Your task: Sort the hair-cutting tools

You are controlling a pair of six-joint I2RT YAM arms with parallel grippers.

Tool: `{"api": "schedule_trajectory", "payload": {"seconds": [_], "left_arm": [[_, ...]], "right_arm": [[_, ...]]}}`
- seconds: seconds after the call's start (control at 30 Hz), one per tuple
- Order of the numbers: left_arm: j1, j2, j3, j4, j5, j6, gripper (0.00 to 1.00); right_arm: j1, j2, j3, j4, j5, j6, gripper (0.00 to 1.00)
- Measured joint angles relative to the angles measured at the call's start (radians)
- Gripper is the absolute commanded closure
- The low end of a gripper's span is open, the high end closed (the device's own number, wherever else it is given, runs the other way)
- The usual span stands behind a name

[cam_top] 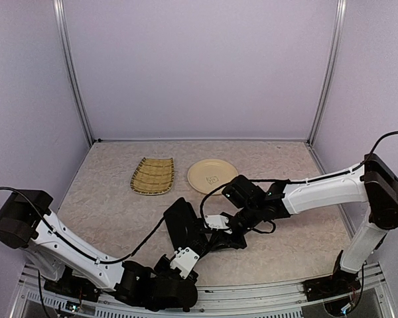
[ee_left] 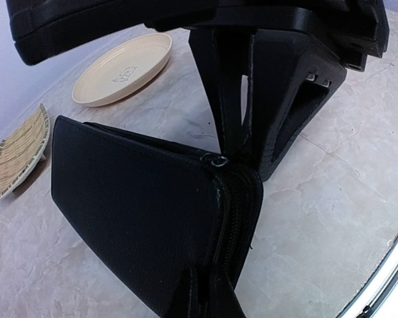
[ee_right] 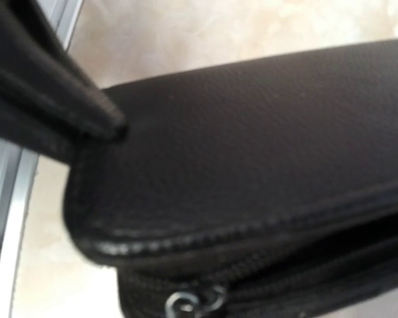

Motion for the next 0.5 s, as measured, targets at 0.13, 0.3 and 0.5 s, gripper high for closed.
{"api": "schedule_trajectory", "payload": {"seconds": [0.13, 0.3, 0.5], "left_arm": [[0.0, 0.002, 0.001, -0.002, 0.0, 0.004, 1.0], [-0.001, 0.017, 0.013, -0.011, -0.001, 0.016, 1.0], [-0.025, 0.053, 0.045, -0.05, -0.009, 0.056, 1.0]], "right_arm": [[0.0, -0.003, 0.0, -0.009, 0.005, -0.002, 0.99], [0.0, -0.018, 0.0, -0.035, 0.02, -0.017, 1.0], [0.0, -0.025, 0.0, -0.099, 0.039, -0.069, 1.0]]}}
